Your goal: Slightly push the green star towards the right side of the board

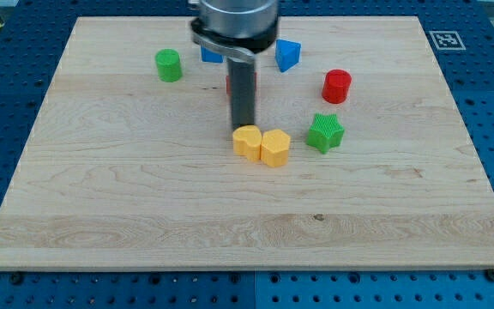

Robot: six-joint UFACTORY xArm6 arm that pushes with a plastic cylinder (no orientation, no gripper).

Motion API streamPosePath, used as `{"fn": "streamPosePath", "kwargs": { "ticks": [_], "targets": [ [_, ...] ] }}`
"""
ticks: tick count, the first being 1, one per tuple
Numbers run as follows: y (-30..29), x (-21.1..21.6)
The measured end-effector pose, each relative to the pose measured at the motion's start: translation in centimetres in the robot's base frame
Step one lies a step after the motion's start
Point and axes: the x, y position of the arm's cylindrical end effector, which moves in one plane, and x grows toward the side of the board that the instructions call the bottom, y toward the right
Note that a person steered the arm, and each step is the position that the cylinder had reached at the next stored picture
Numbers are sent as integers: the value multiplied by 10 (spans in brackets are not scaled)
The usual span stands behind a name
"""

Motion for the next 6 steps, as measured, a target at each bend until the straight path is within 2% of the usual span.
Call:
{"fn": "streamPosePath", "kwargs": {
  "ticks": [2, 3, 6],
  "targets": [
    [27, 17],
    [35, 2],
    [160, -17]
  ]
}}
